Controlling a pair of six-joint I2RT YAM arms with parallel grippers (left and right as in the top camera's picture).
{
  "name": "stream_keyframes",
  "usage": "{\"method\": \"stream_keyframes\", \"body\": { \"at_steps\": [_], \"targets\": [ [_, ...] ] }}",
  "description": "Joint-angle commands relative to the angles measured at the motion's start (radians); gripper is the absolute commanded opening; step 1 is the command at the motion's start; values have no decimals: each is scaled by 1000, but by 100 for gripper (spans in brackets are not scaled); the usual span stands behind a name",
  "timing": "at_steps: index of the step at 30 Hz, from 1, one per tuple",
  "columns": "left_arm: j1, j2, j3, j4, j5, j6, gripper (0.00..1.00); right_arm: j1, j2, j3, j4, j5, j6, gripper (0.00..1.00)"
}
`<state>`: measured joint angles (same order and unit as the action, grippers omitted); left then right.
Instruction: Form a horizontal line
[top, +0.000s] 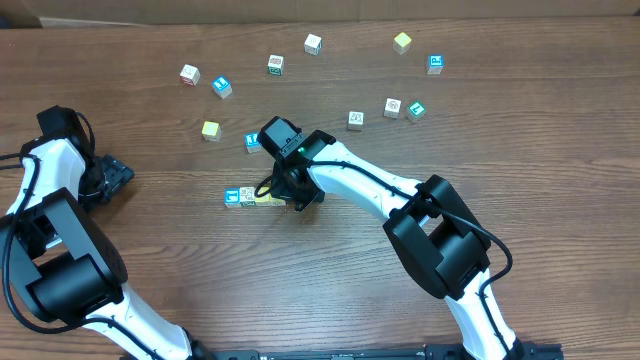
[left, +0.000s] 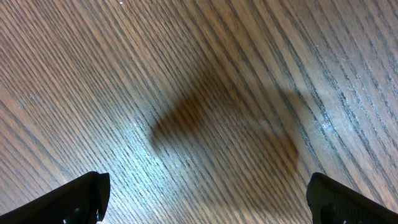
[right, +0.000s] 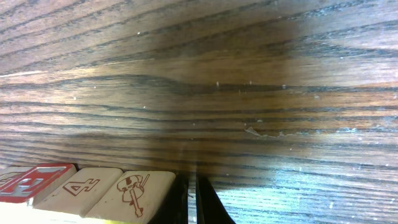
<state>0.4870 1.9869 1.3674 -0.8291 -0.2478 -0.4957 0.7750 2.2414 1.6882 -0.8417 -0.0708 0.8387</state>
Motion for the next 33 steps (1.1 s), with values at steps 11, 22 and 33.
{"method": "stream_keyframes", "body": {
  "at_steps": [11,22,33],
  "targets": [
    [3,3,-5,1,-10,1,100,4,-5,-16,-2,51,6,4],
    [3,3,-5,1,-10,1,100,-73,-5,-16,-49,55,6,4],
    [3,3,-5,1,-10,1,100,-148,-5,-16,-97,109,6,4]
  ]
}}
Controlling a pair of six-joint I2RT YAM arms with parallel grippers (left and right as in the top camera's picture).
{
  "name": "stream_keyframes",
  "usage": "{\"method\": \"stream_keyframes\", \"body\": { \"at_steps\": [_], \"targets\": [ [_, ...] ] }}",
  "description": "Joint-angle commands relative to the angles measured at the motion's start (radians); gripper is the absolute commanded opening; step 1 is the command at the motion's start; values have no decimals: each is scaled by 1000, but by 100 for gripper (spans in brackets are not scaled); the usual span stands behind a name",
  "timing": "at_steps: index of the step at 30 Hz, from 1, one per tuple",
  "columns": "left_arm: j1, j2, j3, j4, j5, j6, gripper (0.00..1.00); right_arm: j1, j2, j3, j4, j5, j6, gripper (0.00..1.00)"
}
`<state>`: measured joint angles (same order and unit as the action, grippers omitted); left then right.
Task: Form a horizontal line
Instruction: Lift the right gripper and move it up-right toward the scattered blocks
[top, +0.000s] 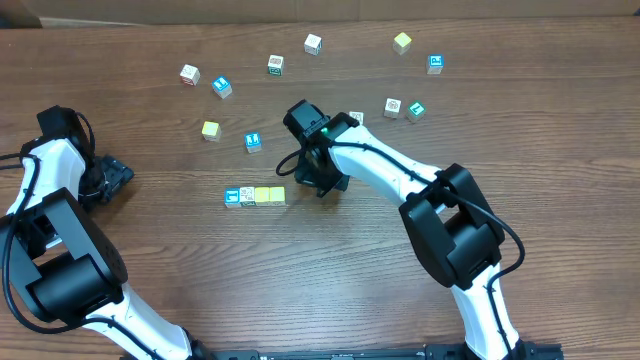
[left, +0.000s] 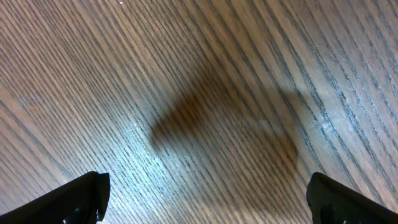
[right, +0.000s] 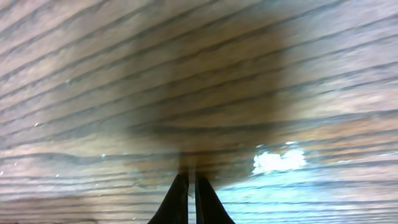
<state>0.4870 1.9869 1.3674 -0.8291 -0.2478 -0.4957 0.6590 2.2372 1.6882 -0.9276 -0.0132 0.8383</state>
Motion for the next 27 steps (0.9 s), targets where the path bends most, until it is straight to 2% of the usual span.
{"method": "stream_keyframes", "body": {
  "at_steps": [1,5,15,25,27],
  "targets": [
    [3,3,-5,1,-10,1,100,-41,0,-16,-14,58,6,4],
    [3,3,-5,1,-10,1,100,-88,0,-16,-25,103,3,4],
    [3,3,-5,1,-10,1,100,-228,0,-16,-15,99,4,10],
    [3,3,-5,1,-10,1,100,-353,0,-16,-18,87,3,11],
    [3,3,-5,1,-10,1,100,-377,0,-16,-32,99,2,17]
  ]
}}
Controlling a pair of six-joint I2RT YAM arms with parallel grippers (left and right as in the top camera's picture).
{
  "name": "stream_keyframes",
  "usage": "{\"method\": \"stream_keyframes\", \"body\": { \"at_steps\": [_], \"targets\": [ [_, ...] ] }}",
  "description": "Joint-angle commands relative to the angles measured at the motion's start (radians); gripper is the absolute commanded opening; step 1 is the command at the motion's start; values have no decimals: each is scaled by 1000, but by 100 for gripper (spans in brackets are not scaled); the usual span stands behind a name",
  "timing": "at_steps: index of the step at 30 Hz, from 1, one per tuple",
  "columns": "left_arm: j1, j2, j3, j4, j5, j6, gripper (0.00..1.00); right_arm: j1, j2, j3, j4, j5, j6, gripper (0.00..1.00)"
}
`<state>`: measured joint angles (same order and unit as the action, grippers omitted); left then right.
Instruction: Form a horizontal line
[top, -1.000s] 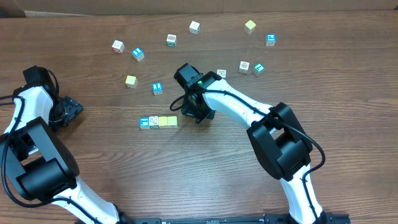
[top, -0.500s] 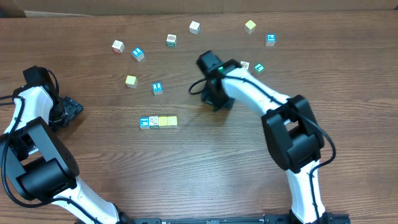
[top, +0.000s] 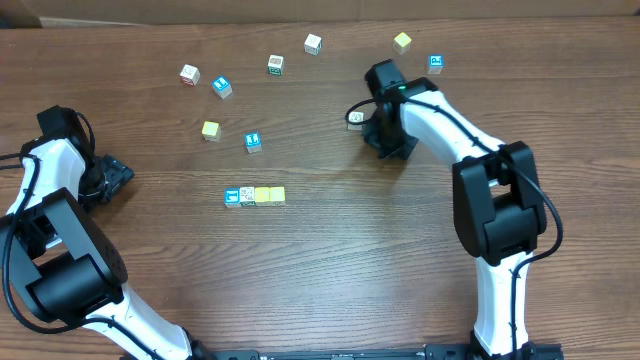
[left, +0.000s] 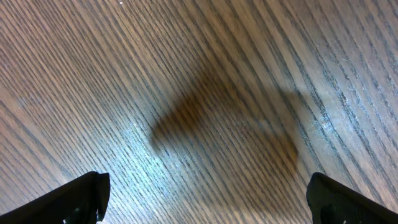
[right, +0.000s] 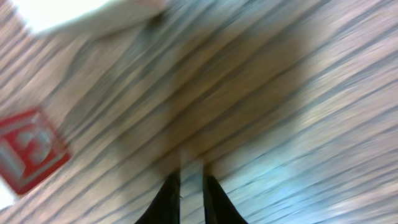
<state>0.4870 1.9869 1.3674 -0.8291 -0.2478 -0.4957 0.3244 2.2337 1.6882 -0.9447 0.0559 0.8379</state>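
Observation:
A short row of cube blocks (top: 255, 196) lies side by side at centre-left of the table: blue, white, then yellow. Loose blocks are scattered along the far side, among them a white one (top: 355, 120), a blue one (top: 253, 141) and a yellow one (top: 210, 129). My right gripper (top: 385, 143) hovers just right of the white block, its fingers almost together with only a narrow slit and nothing between them (right: 191, 186). The blurred right wrist view shows a red-lettered block (right: 30, 149) at the left. My left gripper (left: 202, 199) stands open over bare wood at the table's left edge (top: 112, 176).
More loose blocks sit at the back: white (top: 189, 74), blue (top: 221, 86), white-green (top: 275, 64), white (top: 313, 43), yellow (top: 402, 41), blue (top: 435, 63). The right arm (top: 445, 110) covers part of the back right. The wooden table (top: 330, 270) fills the rest.
My right gripper has moved from just right of the row to the back right, beside the white loose block. Its slit is a little wider. The left arm and the row have not moved.
First my right gripper was shut low at the right end of the row, touching the last yellow block. Then it stood off to the row's upper right. Now it is far from the row among the loose blocks at the back. The left gripper stayed open throughout.

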Motion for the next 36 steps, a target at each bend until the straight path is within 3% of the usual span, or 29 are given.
{"method": "stream_keyframes", "body": {
  "at_steps": [1,2,5,8,12,20,36],
  "targets": [
    [3,3,-5,1,-10,1,100,-54,3,-16,-28,45,3,21],
    [3,3,-5,1,-10,1,100,-63,3,-17,-39,61,3,23],
    [3,3,-5,1,-10,1,100,-79,3,-40,-57,103,-24,43],
    [3,3,-5,1,-10,1,100,-84,3,-77,-56,105,-151,62],
    [3,3,-5,1,-10,1,100,-84,3,-135,-50,105,-329,100],
    [3,3,-5,1,-10,1,99,-84,3,-175,-45,109,-633,100],
    [3,3,-5,1,-10,1,100,-84,3,-175,-44,108,-634,100]
  ]
}}
